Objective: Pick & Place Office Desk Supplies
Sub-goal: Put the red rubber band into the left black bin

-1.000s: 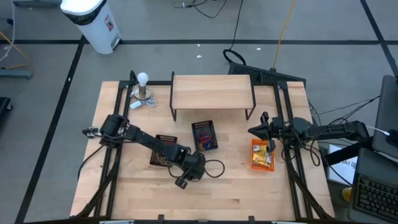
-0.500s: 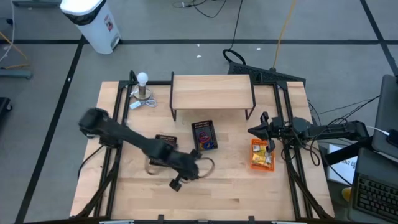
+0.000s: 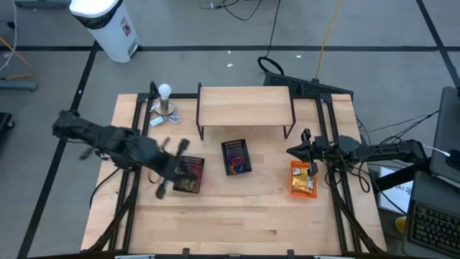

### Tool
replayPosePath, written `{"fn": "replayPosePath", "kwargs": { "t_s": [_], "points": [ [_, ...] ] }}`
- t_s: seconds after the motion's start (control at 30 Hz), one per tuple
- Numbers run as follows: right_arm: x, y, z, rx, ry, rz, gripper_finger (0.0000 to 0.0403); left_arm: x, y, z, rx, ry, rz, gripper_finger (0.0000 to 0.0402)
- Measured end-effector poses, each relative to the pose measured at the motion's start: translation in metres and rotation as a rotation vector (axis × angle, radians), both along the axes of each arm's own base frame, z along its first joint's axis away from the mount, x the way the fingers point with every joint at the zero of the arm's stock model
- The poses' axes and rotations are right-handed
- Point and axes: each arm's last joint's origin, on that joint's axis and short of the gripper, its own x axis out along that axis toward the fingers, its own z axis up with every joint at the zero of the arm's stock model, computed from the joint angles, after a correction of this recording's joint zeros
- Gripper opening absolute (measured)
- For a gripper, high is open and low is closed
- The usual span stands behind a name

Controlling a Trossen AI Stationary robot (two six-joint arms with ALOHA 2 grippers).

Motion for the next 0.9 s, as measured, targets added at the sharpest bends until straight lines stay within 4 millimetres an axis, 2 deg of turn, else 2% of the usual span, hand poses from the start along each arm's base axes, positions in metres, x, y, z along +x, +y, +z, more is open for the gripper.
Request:
{"fn": "replayPosePath", "kwargs": {
  "t_s": [0.1, 0.27, 0.53, 0.73, 0.9],
  "points": [
    [0.000, 0.000, 0.000, -0.010, -0.001, -0.001, 0.0000, -0.016, 0.008, 0.006, 0.000, -0.001, 0.009, 0.0000],
    [0.000, 0.000, 0.001, -0.013, -0.015, -0.002, 0.0000, -0.031, 0.019, 0.019, -0.063, -0.051, 0.019, 0.0000],
    [0.000, 0.001, -0.003, -0.029, 0.028, 0.025, 0.0000, -0.065, 0.040, 0.023, -0.018, -0.027, 0.090, 0.0000],
    [0.000, 0.004, -0.003, -0.133, 0.019, 0.097, 0.0000, -0.087, 0.055, 0.006, -0.070, -0.037, 0.167, 0.0000],
    [0.000, 0.002, 0.000, -0.187, -0.015, 0.071, 0.0000, -0.096, 0.060, -0.029, -0.161, -0.102, 0.209, 0.0000]
  ]
}}
